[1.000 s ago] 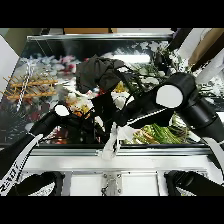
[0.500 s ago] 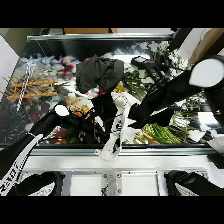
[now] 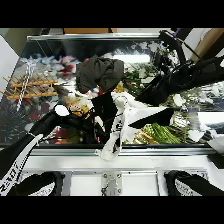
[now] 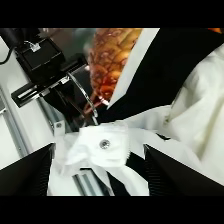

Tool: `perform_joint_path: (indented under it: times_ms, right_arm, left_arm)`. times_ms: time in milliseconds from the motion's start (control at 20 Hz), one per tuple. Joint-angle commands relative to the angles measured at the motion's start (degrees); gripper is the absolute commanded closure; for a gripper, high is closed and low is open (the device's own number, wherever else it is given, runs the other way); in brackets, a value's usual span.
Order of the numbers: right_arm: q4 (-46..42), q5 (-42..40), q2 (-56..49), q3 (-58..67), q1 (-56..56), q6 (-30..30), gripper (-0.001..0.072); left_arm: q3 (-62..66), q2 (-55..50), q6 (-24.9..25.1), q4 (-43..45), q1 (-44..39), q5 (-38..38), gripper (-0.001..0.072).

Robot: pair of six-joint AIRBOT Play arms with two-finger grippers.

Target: Fold the clothes and pants, and hang the long-sleeved shirts on hangers.

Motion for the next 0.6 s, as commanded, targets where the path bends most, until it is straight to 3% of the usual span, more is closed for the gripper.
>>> perform_joint_path:
  times_ms: [0,200,300,450,550]
  right_arm:
    - [3.08,4.55,0.00,-2.62,-7.91,-16.98,0.0097]
    - [13.64,11.98,-0.52,-14.05,-26.43,-34.38,0.0097]
    - [14.01,12.72,-2.12,-19.37,-33.18,-44.09,0.0097]
    - [14.01,14.88,-5.70,-24.74,-38.03,-57.51,0.0097]
    - [14.01,14.95,-8.50,-26.86,-38.42,-62.42,0.0097]
  left_arm:
    - [0.07,-0.02,0.00,0.00,-0.02,-0.09,0.0695]
    - [0.07,-0.02,0.00,0.00,-0.02,-0.09,0.0695]
    - [0.07,-0.02,0.00,0.00,-0.02,-0.04,0.0695]
    - [0.07,-0.02,0.00,0.00,-0.02,-0.04,0.0695]
    - [0.07,-0.02,0.00,0.00,-0.02,-0.04,0.0695]
